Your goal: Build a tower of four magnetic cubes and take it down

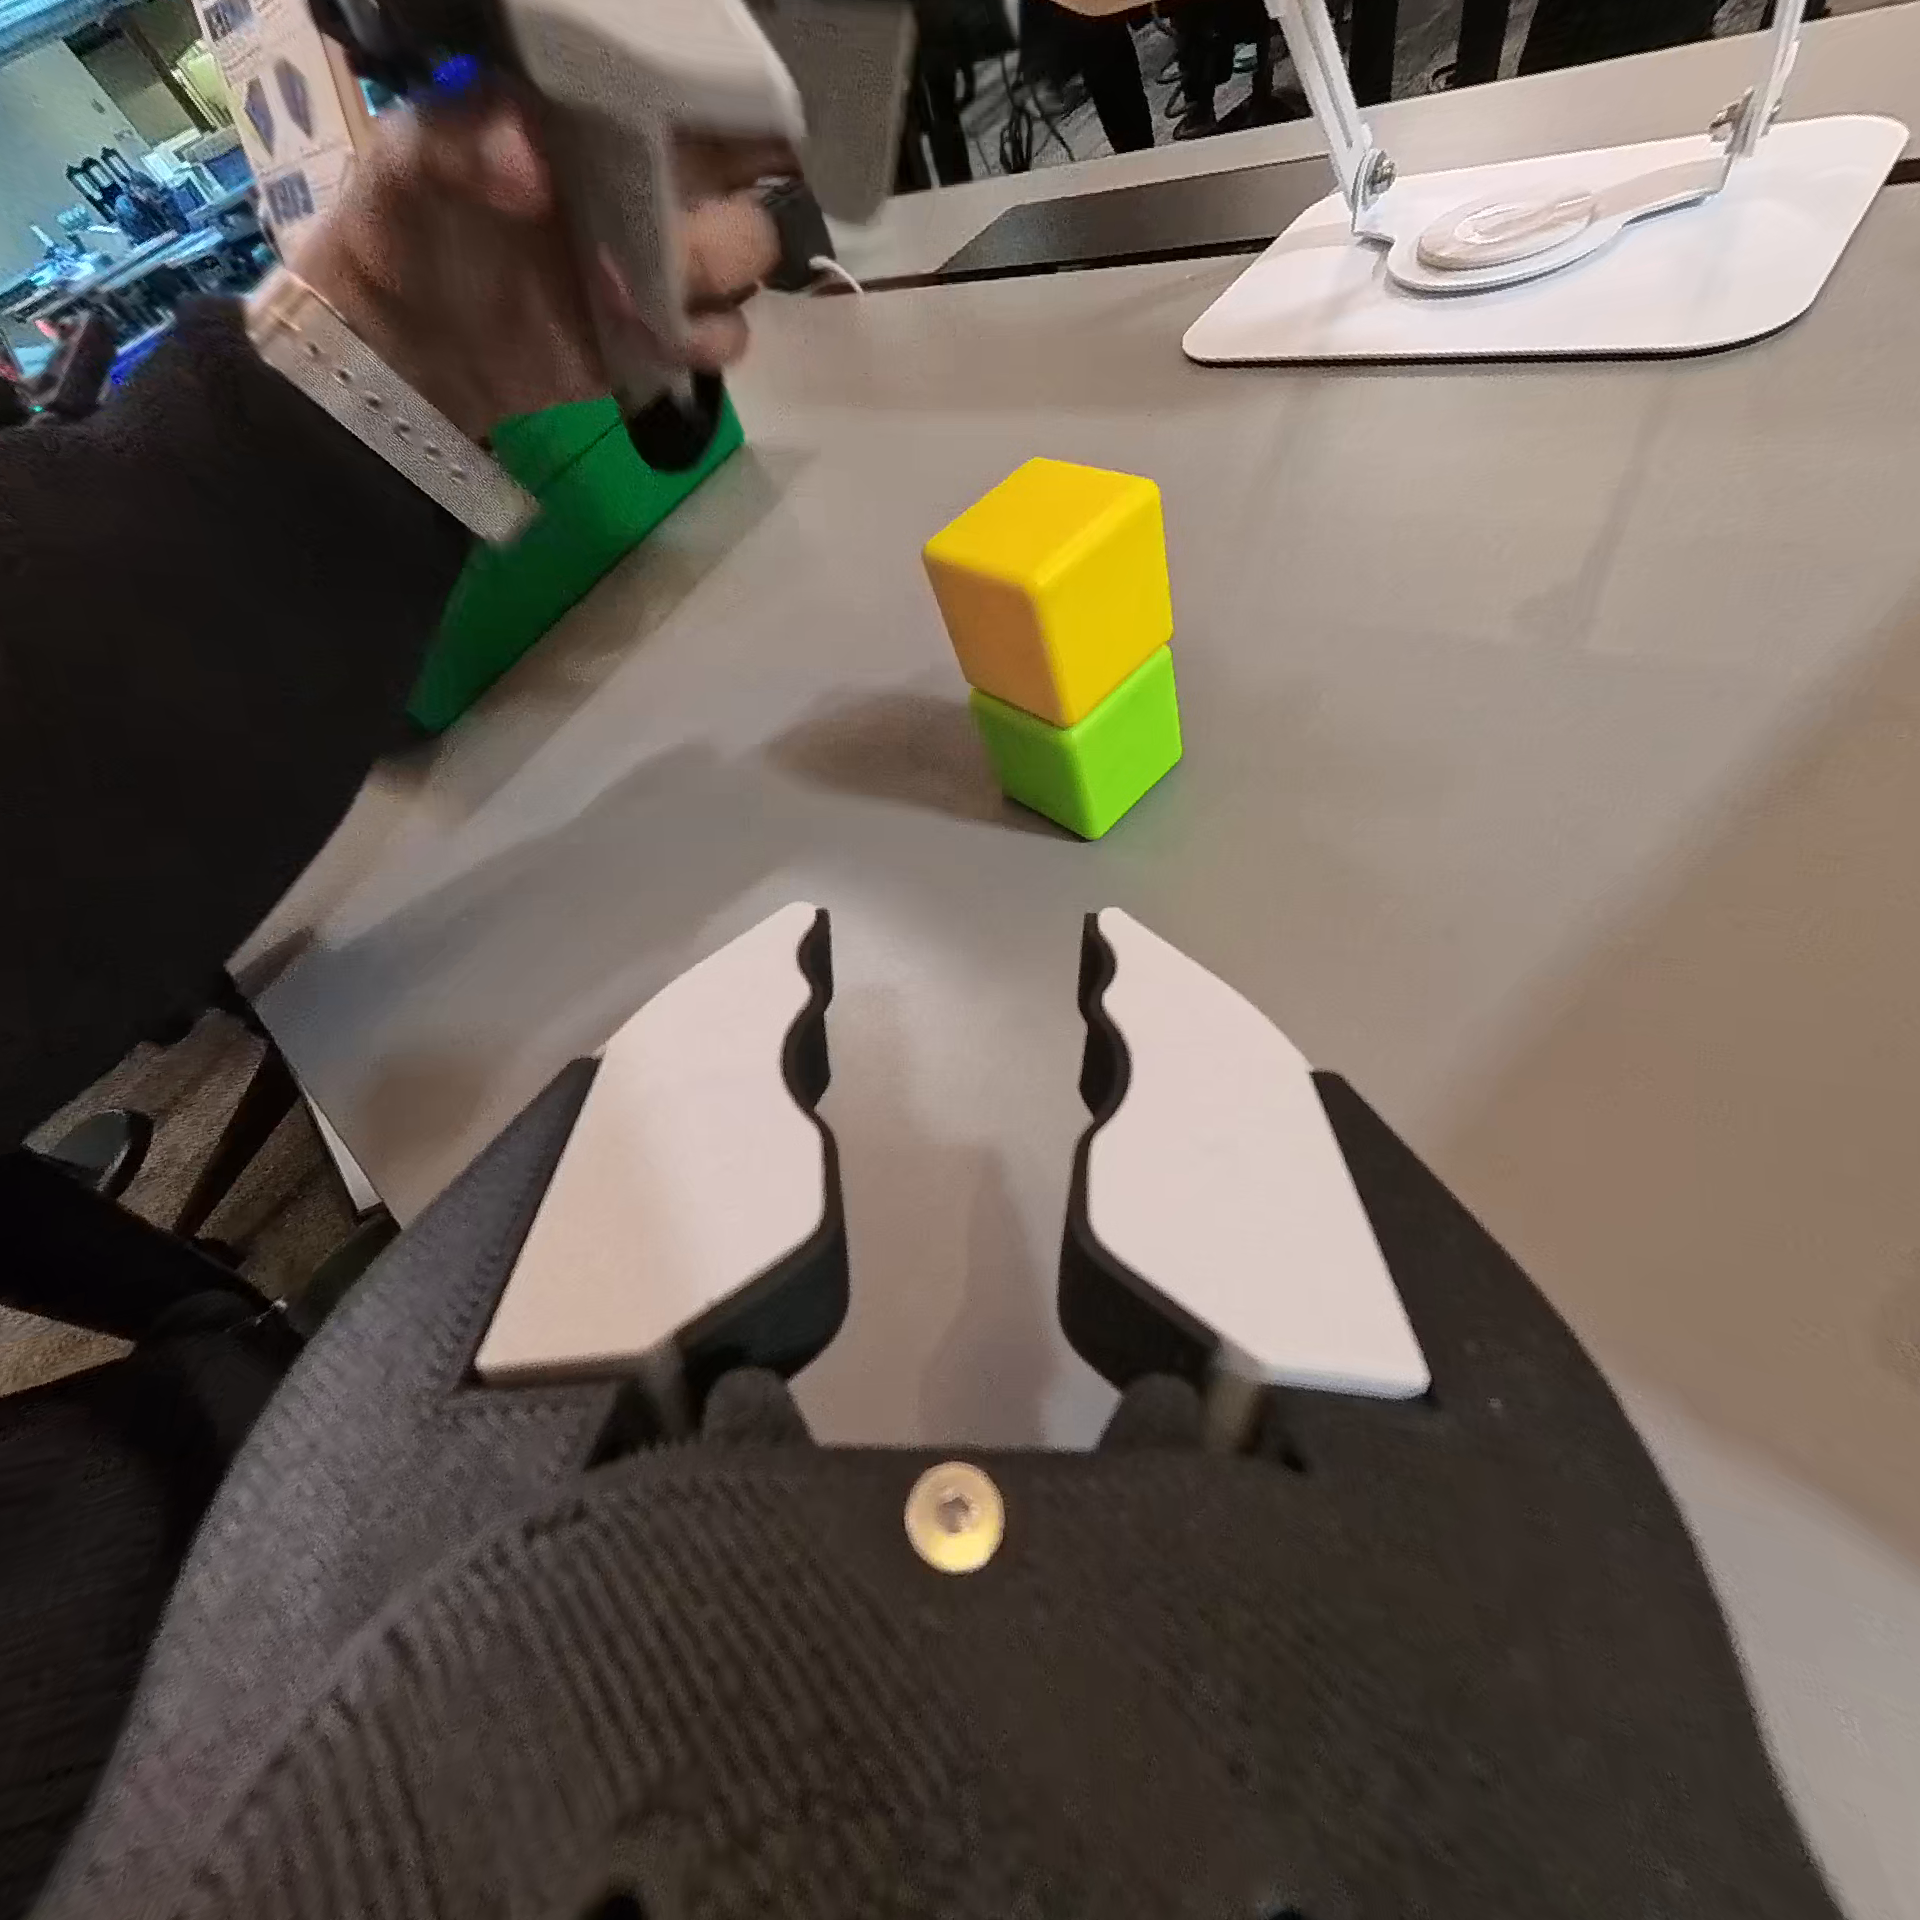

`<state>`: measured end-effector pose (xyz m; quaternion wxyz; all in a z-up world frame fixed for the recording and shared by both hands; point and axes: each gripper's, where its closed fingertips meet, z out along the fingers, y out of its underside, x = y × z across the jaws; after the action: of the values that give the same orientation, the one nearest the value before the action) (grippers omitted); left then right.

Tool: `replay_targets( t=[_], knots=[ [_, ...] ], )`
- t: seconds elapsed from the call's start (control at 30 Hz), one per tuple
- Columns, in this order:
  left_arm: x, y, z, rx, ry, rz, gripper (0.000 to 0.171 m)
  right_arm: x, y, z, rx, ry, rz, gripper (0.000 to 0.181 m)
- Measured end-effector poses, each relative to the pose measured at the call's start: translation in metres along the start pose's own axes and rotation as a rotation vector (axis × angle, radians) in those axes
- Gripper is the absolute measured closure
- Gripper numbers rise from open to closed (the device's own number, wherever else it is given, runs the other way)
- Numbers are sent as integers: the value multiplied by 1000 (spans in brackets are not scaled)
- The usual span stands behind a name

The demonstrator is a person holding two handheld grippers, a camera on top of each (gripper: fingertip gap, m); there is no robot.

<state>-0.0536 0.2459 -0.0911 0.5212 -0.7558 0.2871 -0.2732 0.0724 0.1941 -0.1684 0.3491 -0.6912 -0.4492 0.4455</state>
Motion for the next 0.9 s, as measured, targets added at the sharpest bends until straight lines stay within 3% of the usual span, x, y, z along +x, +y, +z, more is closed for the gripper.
replay_targets(
  t=[0.03,0.17,0.27,0.47,0.57,0.63,0.73,0.9],
  knots=[
    [-3,-14,-15,66,-23,-9,99,-1,0,1,-1,-2,-3,135],
    [-36,-59,-92,284,-319,-44,97,-6,0,8,-12,-16,-26,135],
    [-59,-61,-161,281,-639,-15,98,-14,1,17,-33,-45,-51,136],
    [-89,-3,-309,119,-1300,-84,90,-29,2,33,-65,-98,-98,136],
    [-93,43,-360,42,-1525,-129,91,-34,3,39,-77,-113,-122,137],
    [-98,86,-375,-64,-1586,-265,91,-37,3,41,-81,-117,-136,137],
    [-107,138,-351,-172,-1434,-436,94,-37,4,43,-87,-115,-154,137],
    [-116,178,-326,-192,-1367,-515,98,-40,1,47,-82,-128,-152,137]
  ],
)
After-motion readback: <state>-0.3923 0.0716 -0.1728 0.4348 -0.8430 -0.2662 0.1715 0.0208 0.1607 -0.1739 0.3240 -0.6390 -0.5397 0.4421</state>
